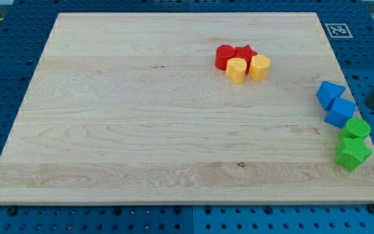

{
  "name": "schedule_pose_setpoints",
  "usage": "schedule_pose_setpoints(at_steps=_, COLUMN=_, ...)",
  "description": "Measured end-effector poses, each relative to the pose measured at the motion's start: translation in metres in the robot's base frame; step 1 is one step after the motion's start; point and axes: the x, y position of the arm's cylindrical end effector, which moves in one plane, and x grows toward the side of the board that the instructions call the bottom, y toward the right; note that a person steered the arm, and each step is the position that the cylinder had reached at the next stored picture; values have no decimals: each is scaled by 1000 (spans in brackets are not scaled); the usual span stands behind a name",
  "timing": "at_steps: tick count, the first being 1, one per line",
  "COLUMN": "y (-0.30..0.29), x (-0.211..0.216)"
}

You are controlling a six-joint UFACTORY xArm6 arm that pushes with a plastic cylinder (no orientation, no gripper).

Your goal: Move the blue triangle to the bottom right of the yellow hexagon

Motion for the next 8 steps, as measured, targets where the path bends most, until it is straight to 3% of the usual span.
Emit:
schedule_pose_setpoints(at_steps=4, y=-83, x=-7)
schedule_pose_setpoints(at_steps=7, y=-55, x=-15)
schedule_pose_setpoints(at_steps=8, y=-80, x=-22)
